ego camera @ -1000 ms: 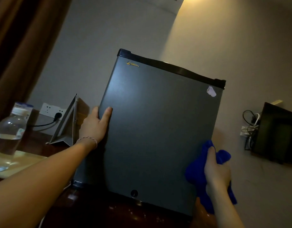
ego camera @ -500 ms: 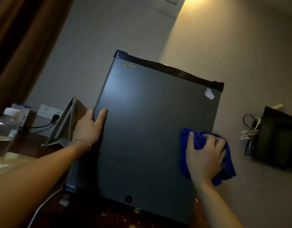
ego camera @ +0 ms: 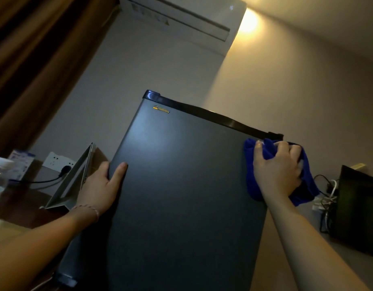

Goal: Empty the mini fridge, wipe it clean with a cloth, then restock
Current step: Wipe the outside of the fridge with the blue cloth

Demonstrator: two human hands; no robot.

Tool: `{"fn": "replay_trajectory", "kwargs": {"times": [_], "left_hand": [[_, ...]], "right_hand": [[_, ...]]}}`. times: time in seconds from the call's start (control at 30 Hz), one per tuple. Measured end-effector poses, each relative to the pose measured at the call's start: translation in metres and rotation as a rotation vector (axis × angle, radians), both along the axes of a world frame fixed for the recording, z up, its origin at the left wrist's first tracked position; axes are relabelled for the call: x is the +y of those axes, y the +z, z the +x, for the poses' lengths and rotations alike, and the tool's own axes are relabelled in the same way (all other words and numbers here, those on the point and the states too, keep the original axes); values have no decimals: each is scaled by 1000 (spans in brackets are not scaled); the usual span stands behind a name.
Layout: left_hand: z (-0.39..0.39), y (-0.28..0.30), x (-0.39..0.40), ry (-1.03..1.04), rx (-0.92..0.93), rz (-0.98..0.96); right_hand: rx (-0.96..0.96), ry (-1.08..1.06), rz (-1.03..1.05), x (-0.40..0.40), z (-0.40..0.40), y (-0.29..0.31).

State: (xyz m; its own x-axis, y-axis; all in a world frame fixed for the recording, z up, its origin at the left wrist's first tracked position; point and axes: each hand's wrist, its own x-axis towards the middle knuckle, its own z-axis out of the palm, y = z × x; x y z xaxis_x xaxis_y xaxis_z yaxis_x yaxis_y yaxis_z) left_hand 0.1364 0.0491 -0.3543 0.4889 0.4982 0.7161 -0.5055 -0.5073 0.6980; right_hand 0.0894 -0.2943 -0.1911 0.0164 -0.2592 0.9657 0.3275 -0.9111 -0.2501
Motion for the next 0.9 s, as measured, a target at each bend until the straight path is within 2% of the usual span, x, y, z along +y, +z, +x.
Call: {"fn": "replay_trajectory", "kwargs": {"times": [0.27, 0.47, 0.6, 0.9], "left_hand": [[-1, -1, -1, 18, -9, 10], [-6, -1, -3, 17, -16, -9], [-9, 0, -4, -9, -4, -10], [-17, 2, -14, -41, -32, -24]], "right_hand": [[-30, -13, 5, -2, 1, 27], [1, 45, 24, -6, 4, 9], [18, 71, 34, -8, 2, -36], [108, 70, 130, -6, -3, -197]]}}
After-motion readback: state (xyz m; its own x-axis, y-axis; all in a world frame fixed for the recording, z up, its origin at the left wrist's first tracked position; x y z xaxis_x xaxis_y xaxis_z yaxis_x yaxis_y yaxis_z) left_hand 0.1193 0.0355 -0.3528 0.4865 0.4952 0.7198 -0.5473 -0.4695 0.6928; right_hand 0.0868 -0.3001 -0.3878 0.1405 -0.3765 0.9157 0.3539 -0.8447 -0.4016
